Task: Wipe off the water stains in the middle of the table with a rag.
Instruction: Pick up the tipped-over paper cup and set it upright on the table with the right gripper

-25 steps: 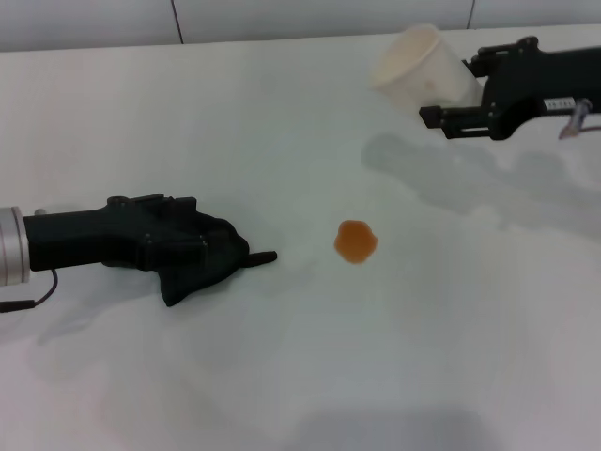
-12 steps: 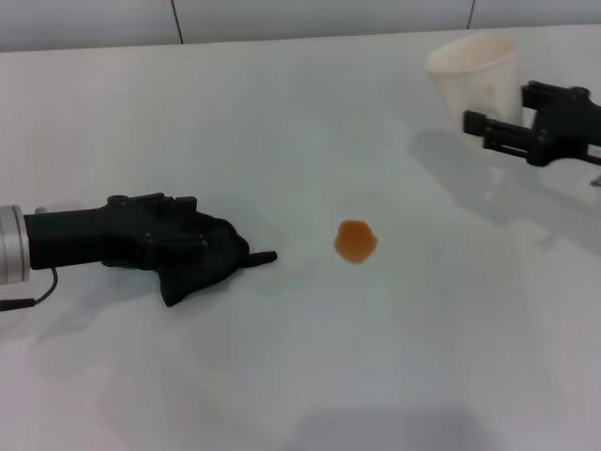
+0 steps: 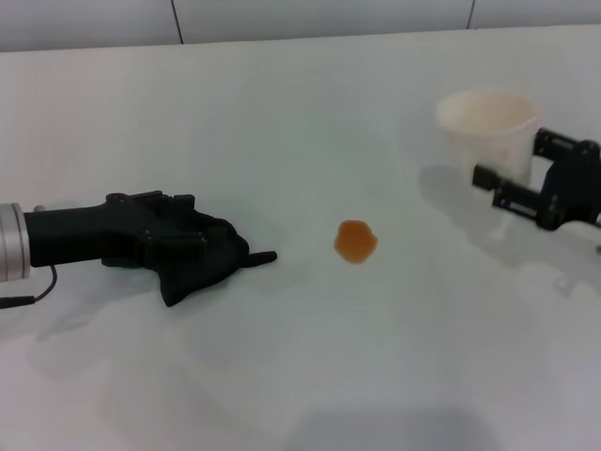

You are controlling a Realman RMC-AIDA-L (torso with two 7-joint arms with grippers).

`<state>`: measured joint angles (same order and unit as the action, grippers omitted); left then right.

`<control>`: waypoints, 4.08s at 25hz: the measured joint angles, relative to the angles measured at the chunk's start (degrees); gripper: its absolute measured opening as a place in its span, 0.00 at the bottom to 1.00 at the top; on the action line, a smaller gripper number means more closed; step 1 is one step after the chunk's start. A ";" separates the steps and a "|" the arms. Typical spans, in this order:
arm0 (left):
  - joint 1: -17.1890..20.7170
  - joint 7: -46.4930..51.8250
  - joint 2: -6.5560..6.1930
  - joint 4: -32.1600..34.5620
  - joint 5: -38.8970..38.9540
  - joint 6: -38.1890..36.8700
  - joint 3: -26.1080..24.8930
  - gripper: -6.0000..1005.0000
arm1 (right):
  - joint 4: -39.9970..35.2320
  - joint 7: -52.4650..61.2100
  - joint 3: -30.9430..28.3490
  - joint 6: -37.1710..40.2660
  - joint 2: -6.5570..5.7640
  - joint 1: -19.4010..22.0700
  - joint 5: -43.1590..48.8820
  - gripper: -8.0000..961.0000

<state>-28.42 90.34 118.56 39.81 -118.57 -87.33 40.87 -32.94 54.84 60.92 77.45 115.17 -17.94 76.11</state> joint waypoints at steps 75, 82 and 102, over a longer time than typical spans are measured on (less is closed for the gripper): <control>-0.02 0.01 0.11 0.18 0.36 0.24 0.35 0.81 | 9.52 -10.26 5.65 -13.38 0.32 -2.82 -1.57 0.68; 0.00 0.01 0.08 0.17 0.36 0.23 0.36 0.81 | 9.72 -8.43 5.91 -13.77 0.29 -3.01 -1.98 0.68; 0.25 0.51 0.09 0.23 0.32 0.46 0.18 0.80 | 5.96 -2.02 6.75 -13.12 -0.18 -2.27 1.53 0.91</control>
<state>-28.17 90.85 118.65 40.04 -118.24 -86.88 41.04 -26.98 52.82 67.67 64.33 114.99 -20.21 77.64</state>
